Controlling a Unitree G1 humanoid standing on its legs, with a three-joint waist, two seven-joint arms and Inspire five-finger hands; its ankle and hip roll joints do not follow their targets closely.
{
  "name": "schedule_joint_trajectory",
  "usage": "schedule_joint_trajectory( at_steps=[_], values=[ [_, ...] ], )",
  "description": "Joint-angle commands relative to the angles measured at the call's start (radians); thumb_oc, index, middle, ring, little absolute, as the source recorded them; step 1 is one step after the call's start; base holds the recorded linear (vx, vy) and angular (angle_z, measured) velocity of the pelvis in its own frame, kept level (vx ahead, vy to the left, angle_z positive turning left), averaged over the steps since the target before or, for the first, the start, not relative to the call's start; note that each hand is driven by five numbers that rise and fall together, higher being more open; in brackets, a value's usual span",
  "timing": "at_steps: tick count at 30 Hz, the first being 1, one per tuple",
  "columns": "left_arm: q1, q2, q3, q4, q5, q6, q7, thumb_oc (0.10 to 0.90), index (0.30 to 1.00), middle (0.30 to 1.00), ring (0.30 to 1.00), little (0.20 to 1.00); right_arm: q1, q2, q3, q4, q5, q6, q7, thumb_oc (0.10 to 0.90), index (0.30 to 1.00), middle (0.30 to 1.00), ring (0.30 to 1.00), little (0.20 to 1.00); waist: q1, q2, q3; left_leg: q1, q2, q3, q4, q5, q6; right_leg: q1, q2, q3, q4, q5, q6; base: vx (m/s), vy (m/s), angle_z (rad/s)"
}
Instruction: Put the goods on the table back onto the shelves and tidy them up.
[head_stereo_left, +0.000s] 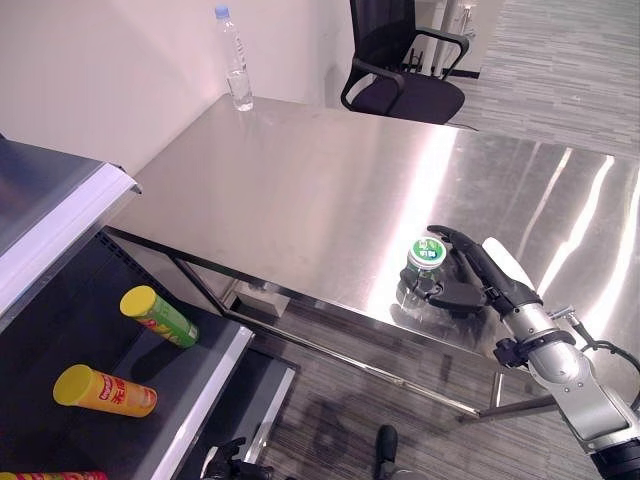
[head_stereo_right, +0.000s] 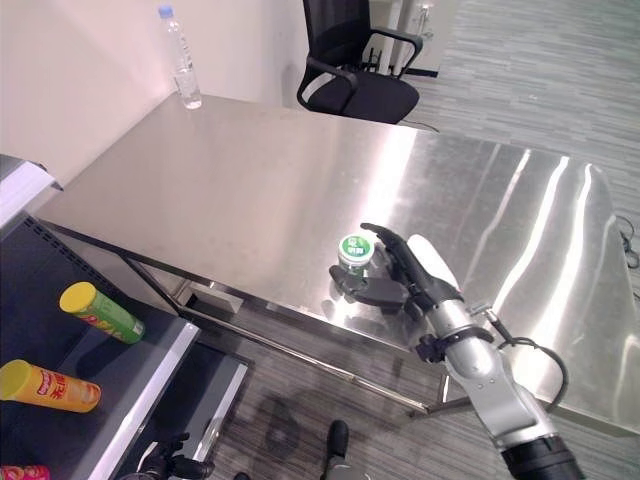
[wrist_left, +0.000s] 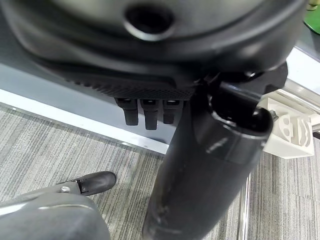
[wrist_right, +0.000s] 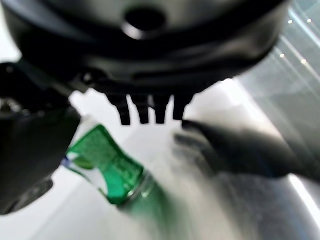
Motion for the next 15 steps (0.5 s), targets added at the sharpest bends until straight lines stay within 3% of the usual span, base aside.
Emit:
schedule_joint_trajectory(
  at_steps=[1, 15],
  values=[
    [-0.041, 0.079, -0.017, 0.002, 0.005, -0.046, 0.025, 0.800, 0.900, 0.900, 0.900, 0.900, -0.088, 0.011, -0.006, -0.057, 0.002, -0.068, -0.017, 0.800, 0.900, 0.900, 0.900, 0.900, 0.011, -0.059, -0.039, -0.078, 0.007, 0.029, 0.018, 0.039, -0.026, 0.153, -0.074, 0.015, 0.051, -0.235, 0.125, 0.00, 0.000, 0.00],
    [-0.040, 0.078, -0.015, 0.003, 0.006, -0.046, 0.024, 0.800, 0.900, 0.900, 0.900, 0.900, -0.076, 0.021, -0.013, -0.055, -0.003, -0.066, -0.018, 0.800, 0.900, 0.900, 0.900, 0.900, 0.011, -0.059, -0.040, -0.077, 0.008, 0.027, 0.016, 0.038, -0.027, 0.155, -0.076, 0.010, 0.051, -0.237, 0.125, 0.00, 0.000, 0.01]
  ],
)
